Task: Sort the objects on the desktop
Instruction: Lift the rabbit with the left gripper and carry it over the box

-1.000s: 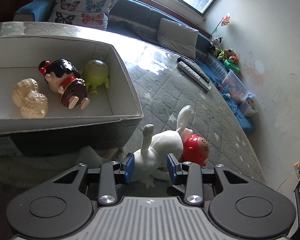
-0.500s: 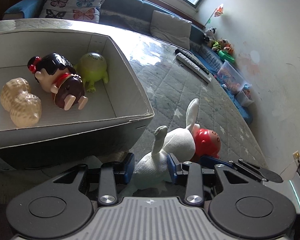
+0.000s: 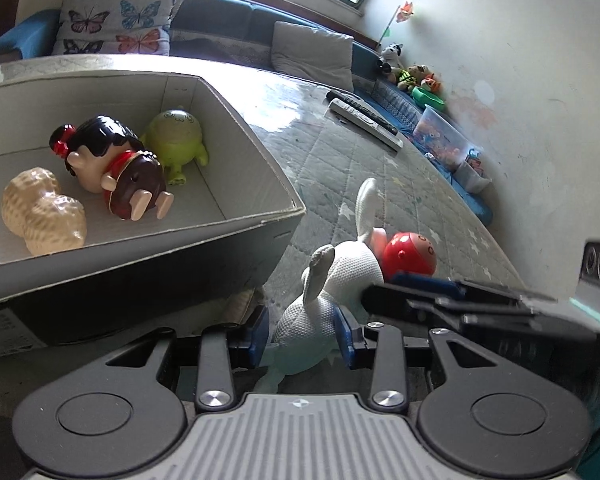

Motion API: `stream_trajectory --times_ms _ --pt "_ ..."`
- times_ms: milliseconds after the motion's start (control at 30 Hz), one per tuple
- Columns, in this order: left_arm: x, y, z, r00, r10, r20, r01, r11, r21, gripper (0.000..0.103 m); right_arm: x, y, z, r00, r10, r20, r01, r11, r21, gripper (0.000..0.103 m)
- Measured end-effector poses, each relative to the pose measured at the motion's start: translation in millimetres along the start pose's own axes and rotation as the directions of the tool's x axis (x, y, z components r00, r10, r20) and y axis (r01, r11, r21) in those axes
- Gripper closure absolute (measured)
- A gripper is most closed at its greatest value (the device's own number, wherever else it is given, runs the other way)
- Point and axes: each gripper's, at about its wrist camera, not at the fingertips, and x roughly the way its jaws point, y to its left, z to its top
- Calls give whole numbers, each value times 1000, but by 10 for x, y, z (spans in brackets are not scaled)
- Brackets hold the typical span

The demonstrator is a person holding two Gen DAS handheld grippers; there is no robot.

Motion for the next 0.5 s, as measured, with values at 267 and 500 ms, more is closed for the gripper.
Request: stream_trajectory --times_ms 267,500 --pt "7 -95 -39 1000 20 2 -20 995 102 65 190 25 66 998 58 -38 -55 996 67 45" --pt "110 -232 -160 998 66 -2 -64 971 232 65 236 17 49 996 81 -45 -76 992 98 51"
